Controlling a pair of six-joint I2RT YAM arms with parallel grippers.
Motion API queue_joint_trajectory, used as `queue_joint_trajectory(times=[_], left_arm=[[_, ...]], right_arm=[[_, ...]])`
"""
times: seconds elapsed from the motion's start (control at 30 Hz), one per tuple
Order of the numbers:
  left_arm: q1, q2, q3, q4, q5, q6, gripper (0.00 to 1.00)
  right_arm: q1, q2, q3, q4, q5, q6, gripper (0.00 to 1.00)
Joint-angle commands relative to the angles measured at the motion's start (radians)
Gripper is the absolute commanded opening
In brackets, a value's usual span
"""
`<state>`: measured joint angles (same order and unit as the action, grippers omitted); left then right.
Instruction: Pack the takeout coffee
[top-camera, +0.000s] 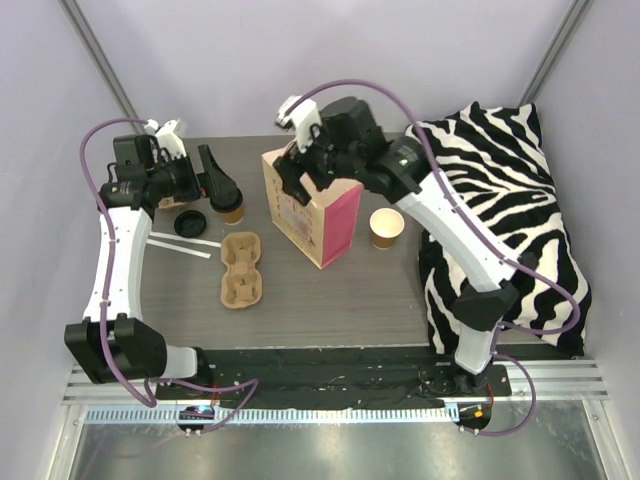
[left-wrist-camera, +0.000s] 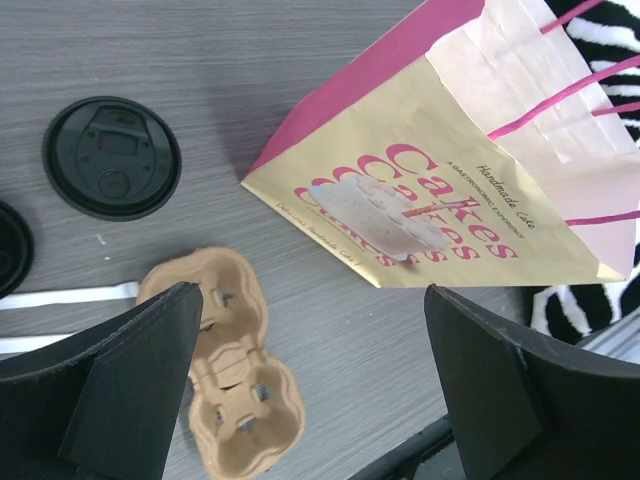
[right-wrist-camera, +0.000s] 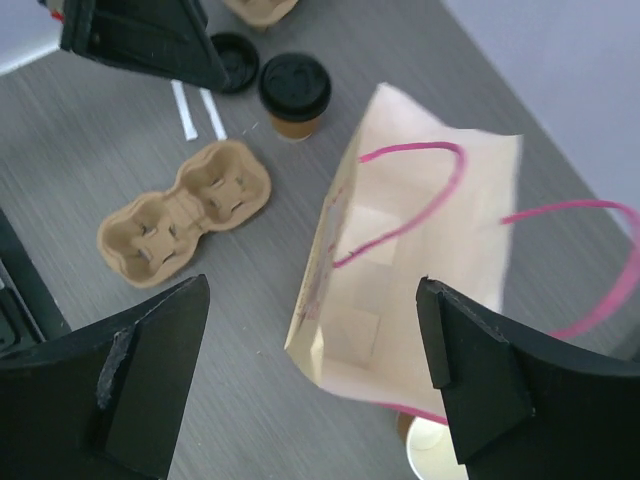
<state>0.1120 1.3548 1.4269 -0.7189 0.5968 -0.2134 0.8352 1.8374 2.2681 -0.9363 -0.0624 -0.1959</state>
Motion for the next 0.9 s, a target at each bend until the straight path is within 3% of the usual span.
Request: queue_joint_trajectory(times=[0.0, 0.2, 0.47, 0.8, 0.87], left_arm=[[-0.029, 0.079, 0.069, 0.101, 0.049, -0.061, 0.95], [-0.103, 0.181, 0.188, 0.128, 0.044, -0.087, 0.89], [-0.212, 0.291, 0.311, 0.150, 0.018, -0.064, 0.85], [-0.258, 0.412, 0.397, 0.119, -0.034, -0.014, 0.77], [-0.265, 0.420, 0.408, 0.116, -0.028, -0.004, 0.70]], right_arm=[[-0.082, -0.092, 0.054, 0.065, -0.016, 0.022, 0.91], [-0.246, -0.110, 0.015, 0.096, -0.043, 0.093, 0.84], [-0.355, -0.196, -0.209, 0.137, -0.112, 0.124, 0.82], [-0.485, -0.225, -0.228, 0.136, -0.175, 0.153, 0.81], [-0.507, -0.230, -0.237, 0.136, -0.185, 0.154, 0.81]])
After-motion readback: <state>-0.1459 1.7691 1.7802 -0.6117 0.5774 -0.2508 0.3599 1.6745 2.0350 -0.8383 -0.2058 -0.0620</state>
